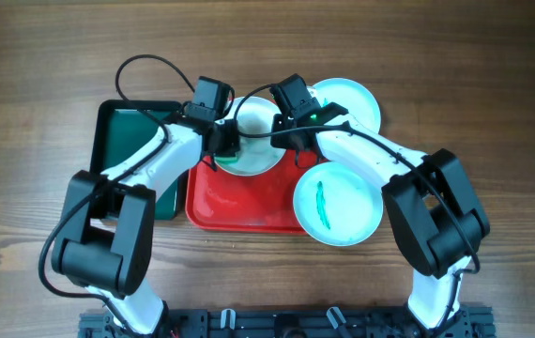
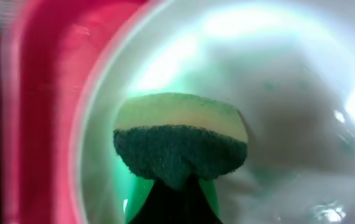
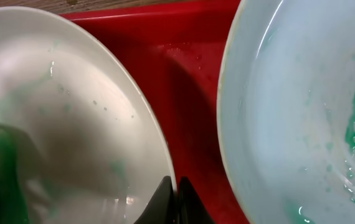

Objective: Clean dirty plates on tray and stack at the side
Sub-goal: 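Scrub the left plate again with the sponge in the left gripper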

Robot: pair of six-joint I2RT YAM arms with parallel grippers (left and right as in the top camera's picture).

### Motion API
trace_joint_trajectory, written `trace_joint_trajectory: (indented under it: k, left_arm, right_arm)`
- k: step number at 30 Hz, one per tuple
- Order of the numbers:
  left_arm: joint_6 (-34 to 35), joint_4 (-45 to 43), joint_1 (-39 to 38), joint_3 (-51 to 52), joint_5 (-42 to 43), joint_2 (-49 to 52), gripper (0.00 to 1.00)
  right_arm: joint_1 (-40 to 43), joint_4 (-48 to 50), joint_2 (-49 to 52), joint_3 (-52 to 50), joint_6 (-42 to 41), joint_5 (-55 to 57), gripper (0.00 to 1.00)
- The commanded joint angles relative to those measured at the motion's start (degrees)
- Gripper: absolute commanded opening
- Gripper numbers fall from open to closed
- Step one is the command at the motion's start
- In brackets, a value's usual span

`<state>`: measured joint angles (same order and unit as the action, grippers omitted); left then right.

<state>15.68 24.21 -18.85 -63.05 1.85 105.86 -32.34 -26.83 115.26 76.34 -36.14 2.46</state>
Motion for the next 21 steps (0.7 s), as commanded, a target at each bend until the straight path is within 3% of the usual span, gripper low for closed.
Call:
trace_joint_trajectory:
  k: [1,5,8,10,13,16,21]
  left_arm:
    - [-7.37,0.13,-1.88,1.11,15.69,0.22,0.04]
    - [-7.17,-3.10,-0.92,1.11,13.35,0.22,0.04]
    - [-1.46,-5.01,-0.11,1.11,2.21,0.24,0.04]
    - [1.70,-5.27,0.33,1.11,-11.43,0.24,0.04]
    - [3.28,-4.94,0.44,1.11,-23.23,0.24,0.04]
    - [4.52,-3.04,0.44,1.11,-22.36,0.24,0.04]
    - [4.07,2.69,0.44,-0.96,-4.79,-0.94,0.04]
  right_arm:
    - [0.04,0.20,-0.50,-0.28,1.70,-0.15,0.04]
    - [0.04,0.44,-0.50,-0.28,1.62,-0.15,0.04]
    - [0.04,0.42,-0.50,-0.28,1.62,-0.13,0.04]
    - [0.04,0.37,-0.50,-0.28,1.66,-0.39,0.04]
    - [0.04,0.37,-0.39,-0.28,1.68,-0.72,0.04]
    - [0.04,0.13,-0.37,-0.28,2.03,-1.03,0.04]
    - [0.07,-1.38,-0.37,-0.28,4.72,-8.24,0.04]
